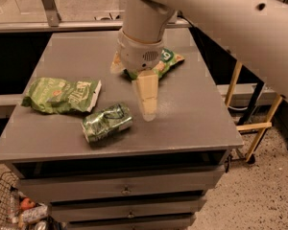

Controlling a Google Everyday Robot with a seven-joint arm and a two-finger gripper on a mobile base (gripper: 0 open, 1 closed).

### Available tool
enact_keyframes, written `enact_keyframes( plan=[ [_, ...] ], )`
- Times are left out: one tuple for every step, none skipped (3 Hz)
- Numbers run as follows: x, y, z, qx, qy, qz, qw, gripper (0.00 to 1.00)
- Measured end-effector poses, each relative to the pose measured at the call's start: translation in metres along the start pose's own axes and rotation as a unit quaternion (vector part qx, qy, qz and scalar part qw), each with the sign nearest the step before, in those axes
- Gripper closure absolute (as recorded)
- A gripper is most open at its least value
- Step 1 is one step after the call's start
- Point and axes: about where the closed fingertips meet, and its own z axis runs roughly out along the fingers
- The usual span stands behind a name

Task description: Pick green can

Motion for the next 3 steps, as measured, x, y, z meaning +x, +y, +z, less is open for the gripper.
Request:
enact_keyframes(
  plan=[
    [-0.018,0.001,0.010,-0.010,-0.022,-0.020,0.9995,0.00],
    [-0.022,0.009,0.023,-0.021,-0.014,-0.019,0.9995,0.00],
    [-0.025,0.018,0.033,-0.031,-0.004,-0.008,0.9995,0.00]
  ],
)
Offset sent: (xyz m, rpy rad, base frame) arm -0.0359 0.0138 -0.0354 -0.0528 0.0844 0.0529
